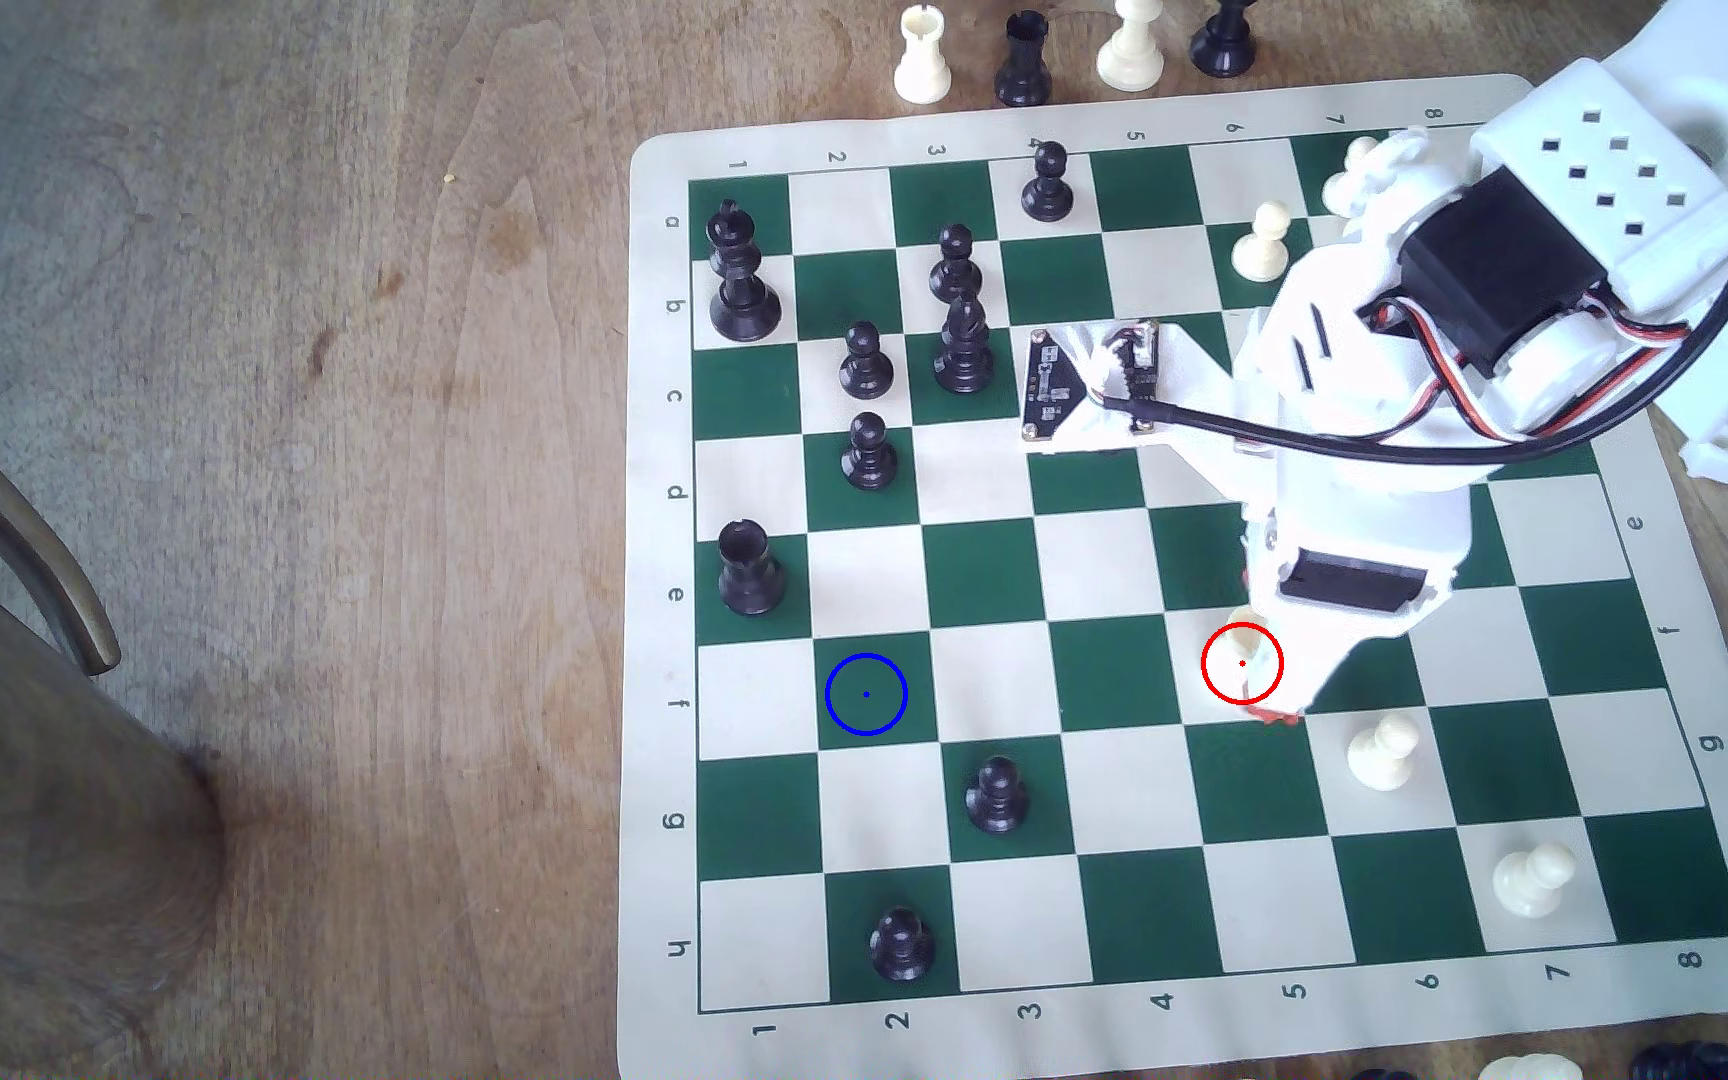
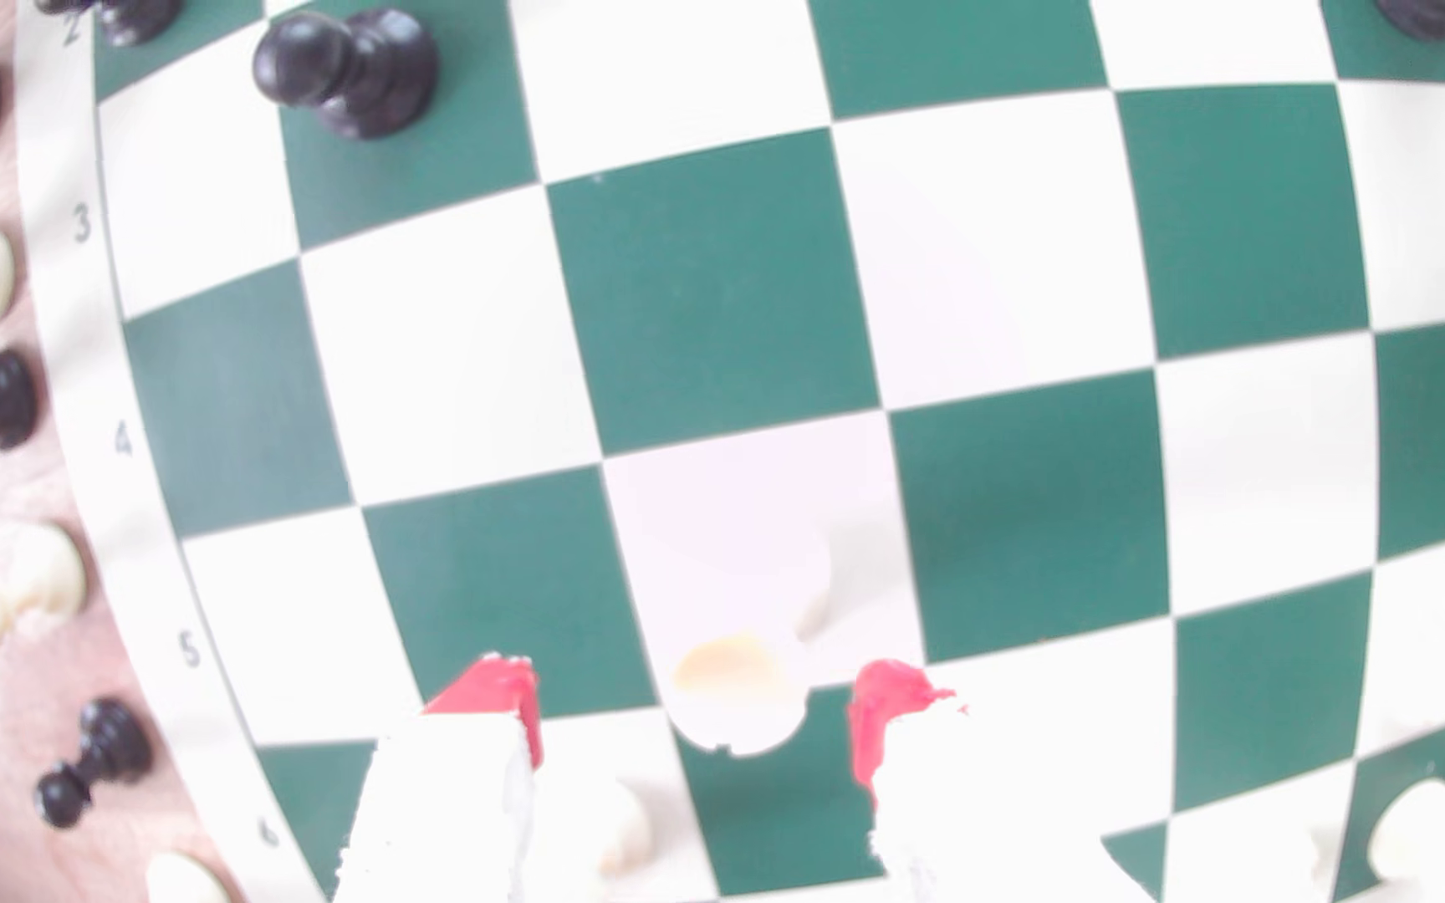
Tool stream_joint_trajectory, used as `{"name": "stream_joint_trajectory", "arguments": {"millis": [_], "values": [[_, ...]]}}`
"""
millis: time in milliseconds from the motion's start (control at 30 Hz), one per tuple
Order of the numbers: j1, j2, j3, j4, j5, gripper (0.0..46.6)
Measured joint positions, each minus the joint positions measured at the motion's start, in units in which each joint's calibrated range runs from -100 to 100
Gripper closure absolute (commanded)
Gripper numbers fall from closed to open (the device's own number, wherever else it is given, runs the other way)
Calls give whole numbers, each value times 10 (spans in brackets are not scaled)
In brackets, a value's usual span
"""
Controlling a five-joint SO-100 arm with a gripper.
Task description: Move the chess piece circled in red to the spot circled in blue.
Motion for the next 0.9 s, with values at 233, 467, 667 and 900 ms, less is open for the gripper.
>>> {"name": "stream_joint_trajectory", "arguments": {"millis": [233, 467, 667, 900], "values": [[0, 11, 9, -30, 0, 291], [0, 11, 12, -35, 0, 294], [0, 20, 37, -59, 0, 300], [0, 21, 39, -62, 0, 313]]}}
